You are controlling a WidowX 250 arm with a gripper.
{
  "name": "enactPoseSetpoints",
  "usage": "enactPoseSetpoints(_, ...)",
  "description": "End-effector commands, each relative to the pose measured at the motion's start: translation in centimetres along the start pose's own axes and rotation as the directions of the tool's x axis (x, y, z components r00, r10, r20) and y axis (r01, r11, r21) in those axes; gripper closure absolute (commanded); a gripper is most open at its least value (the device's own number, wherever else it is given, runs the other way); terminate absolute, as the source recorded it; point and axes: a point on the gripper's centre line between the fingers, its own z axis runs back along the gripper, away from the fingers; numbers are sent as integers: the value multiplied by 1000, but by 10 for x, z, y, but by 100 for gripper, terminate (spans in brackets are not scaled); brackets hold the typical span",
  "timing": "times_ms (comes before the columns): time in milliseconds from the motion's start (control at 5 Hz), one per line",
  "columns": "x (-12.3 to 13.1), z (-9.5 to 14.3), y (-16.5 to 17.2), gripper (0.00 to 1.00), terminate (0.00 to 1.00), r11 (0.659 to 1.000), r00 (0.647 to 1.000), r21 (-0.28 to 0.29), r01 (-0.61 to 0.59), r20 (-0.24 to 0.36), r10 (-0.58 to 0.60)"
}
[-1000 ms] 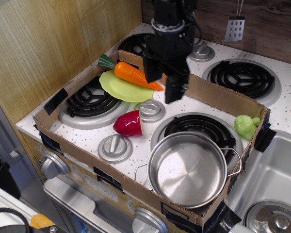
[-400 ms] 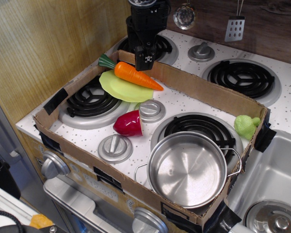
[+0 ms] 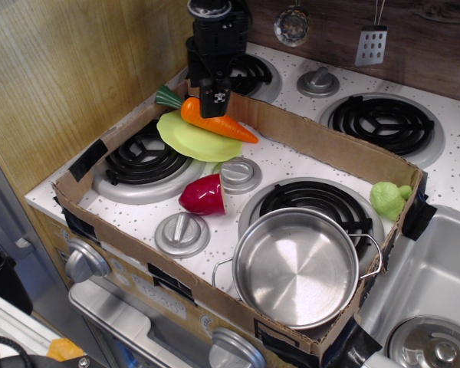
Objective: Take carrot off plate
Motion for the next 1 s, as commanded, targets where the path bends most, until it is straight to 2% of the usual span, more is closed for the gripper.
enactPoseSetpoints(0, 0, 19, 17, 0, 0, 998, 998, 56, 25, 52, -28)
enactPoseSetpoints(400, -6, 0, 16, 0, 0, 1000, 995, 21, 13, 95, -15)
enactPoseSetpoints(600, -5, -7, 17, 0, 0, 1000, 995, -11, 22, 99, -21)
enactPoseSetpoints(800, -5, -17, 17, 0, 0, 998, 994, -66, 5, 109, 2)
